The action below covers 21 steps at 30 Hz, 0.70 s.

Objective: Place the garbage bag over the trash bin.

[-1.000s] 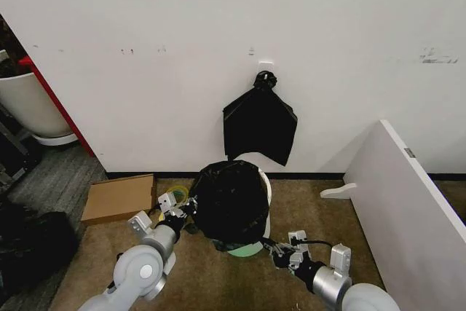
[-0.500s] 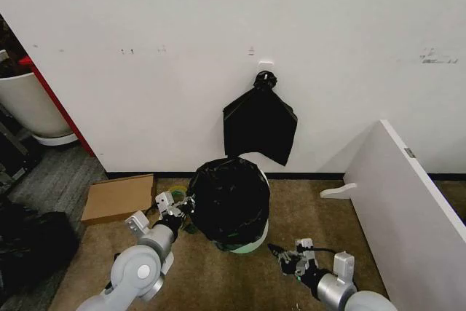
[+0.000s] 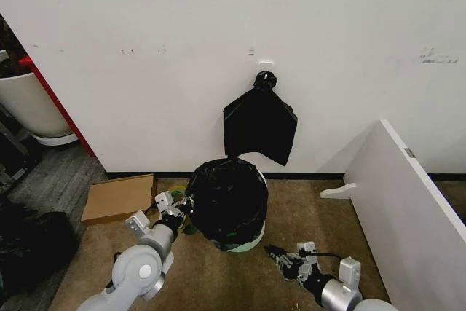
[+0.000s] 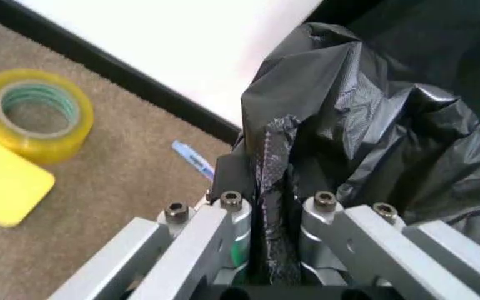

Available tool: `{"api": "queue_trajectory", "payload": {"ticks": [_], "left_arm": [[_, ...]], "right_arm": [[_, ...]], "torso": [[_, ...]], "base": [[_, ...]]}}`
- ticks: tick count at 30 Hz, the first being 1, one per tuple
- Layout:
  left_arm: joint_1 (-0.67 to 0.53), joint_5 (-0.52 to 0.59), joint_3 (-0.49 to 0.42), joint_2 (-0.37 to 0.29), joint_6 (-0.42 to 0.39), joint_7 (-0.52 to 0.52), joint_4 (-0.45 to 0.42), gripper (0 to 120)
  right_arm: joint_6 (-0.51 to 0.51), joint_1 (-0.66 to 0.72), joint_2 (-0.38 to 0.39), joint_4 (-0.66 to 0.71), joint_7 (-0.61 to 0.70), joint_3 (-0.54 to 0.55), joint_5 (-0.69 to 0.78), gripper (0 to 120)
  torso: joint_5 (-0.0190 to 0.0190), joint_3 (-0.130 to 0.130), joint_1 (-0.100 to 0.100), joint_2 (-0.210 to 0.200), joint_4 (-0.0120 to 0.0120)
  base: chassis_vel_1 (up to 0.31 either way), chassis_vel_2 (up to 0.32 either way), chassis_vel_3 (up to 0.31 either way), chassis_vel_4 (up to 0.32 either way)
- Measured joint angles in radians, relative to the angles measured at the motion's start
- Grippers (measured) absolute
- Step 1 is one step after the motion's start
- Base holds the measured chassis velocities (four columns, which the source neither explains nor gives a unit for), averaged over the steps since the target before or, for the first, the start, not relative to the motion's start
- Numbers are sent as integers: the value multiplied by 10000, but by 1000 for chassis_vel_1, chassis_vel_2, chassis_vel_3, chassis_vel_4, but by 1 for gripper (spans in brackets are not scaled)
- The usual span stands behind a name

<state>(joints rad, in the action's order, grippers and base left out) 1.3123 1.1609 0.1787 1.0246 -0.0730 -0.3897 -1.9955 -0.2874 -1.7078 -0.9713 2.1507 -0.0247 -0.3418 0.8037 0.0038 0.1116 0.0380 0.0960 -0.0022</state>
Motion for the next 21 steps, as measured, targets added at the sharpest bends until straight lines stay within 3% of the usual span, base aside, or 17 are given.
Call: {"api": "queue_trajectory", "payload": {"ticks": [10,13,18,21], "left_arm": [[-351,-1236,-535,683,407,31,1092,4],[-630,-1450,-665,922,508,28,1549,4],[-749,-1507,-713,1081,522,54,1861,4],[-750,-1469,-710,1113,525,126,1952,4]], "right_arm": [[263,-1035,-729,1321,47,-781,-549,67],[278,-1144,-895,1545,45,-818,-647,82],[278,-1172,-1012,1689,45,-742,-698,97],[272,-1152,-1036,1703,45,-684,-703,99]], "torso": [[-4,0,0,0,-1],[-1,0,0,0,-1],[-2,0,0,0,-2],[-1,1,0,0,-1]], "base": [[0,0,0,0],[0,0,0,0],[0,0,0,0],[0,0,0,0]]}}
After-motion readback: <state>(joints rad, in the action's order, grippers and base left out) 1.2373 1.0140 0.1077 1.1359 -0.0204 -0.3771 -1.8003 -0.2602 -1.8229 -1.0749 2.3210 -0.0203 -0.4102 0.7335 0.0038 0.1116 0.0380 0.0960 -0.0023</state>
